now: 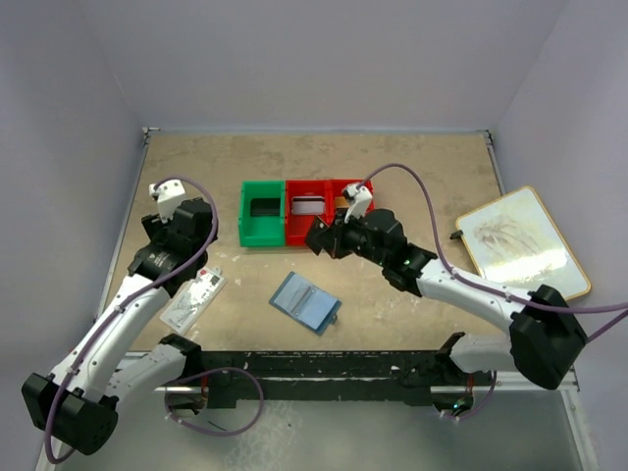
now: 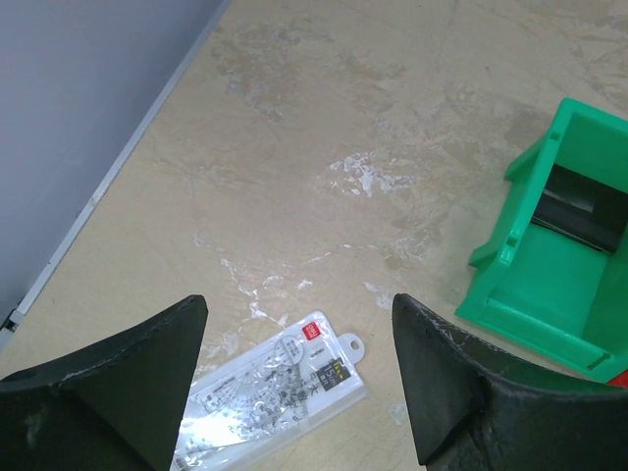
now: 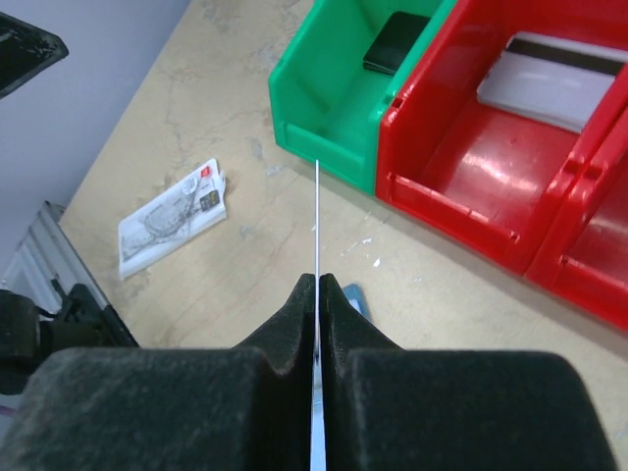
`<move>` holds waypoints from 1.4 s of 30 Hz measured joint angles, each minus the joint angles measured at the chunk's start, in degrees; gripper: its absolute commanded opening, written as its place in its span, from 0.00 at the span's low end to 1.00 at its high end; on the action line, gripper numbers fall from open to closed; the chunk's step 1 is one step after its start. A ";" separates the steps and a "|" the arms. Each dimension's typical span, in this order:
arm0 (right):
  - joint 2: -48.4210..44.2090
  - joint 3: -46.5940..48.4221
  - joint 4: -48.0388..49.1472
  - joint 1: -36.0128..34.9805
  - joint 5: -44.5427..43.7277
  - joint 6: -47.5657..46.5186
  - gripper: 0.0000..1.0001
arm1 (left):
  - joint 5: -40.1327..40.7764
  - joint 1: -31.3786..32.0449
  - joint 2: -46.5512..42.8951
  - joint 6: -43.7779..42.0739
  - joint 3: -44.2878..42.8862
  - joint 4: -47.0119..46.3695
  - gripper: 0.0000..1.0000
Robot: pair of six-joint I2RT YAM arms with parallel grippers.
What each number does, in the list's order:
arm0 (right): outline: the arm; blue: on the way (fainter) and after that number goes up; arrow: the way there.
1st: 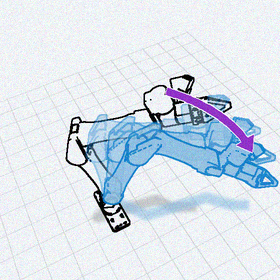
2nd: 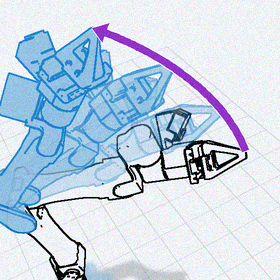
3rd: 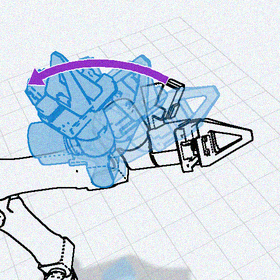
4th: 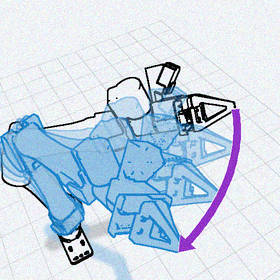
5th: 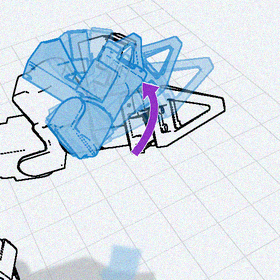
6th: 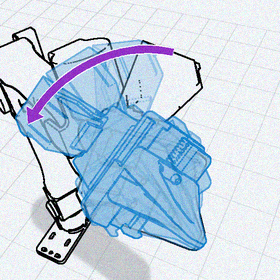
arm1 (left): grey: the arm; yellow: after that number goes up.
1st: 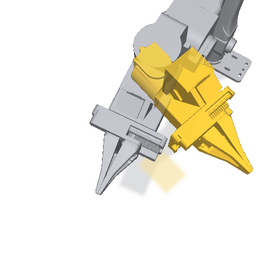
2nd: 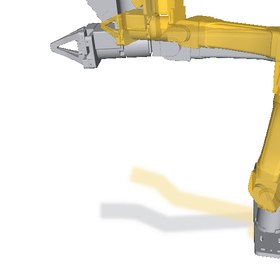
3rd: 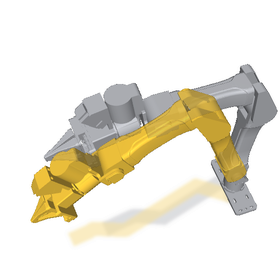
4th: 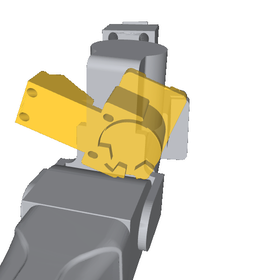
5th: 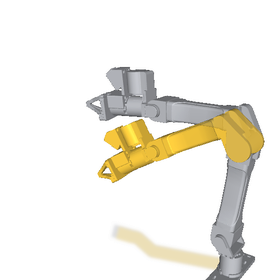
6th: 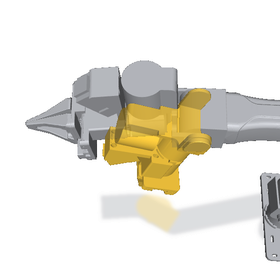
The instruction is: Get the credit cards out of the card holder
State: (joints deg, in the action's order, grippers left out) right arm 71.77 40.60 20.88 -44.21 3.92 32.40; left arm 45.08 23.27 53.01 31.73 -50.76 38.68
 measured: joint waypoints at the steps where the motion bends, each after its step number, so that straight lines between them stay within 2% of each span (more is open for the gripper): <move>1: 0.85 1.27 -0.57 0.00 0.15 -1.11 0.00 | 0.28 0.00 -0.20 0.04 0.00 0.00 0.74; 9: 9.01 12.55 -7.65 0.00 0.50 -10.03 0.00 | 2.34 0.00 -1.25 0.15 0.00 0.04 0.76; 18: 23.30 29.24 -14.69 0.00 0.31 -19.21 0.00 | 4.79 0.00 -2.40 0.46 0.00 0.48 0.77; 27: 35.76 44.46 -21.20 -0.07 -2.05 -24.55 0.00 | 9.29 -0.02 -6.84 1.88 0.00 1.51 0.77; 33: 42.69 54.10 -25.31 -1.16 -5.53 -26.62 0.00 | 11.21 -0.11 -9.44 2.23 0.00 1.79 0.78; 42: 55.49 69.72 -32.98 -5.31 -16.59 -28.98 0.00 | 12.00 -0.39 -10.67 2.34 0.00 1.79 0.78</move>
State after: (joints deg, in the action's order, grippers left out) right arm 127.26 110.32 -12.10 -49.52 -12.67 3.42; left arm 57.08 22.87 42.35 34.06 -50.76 40.47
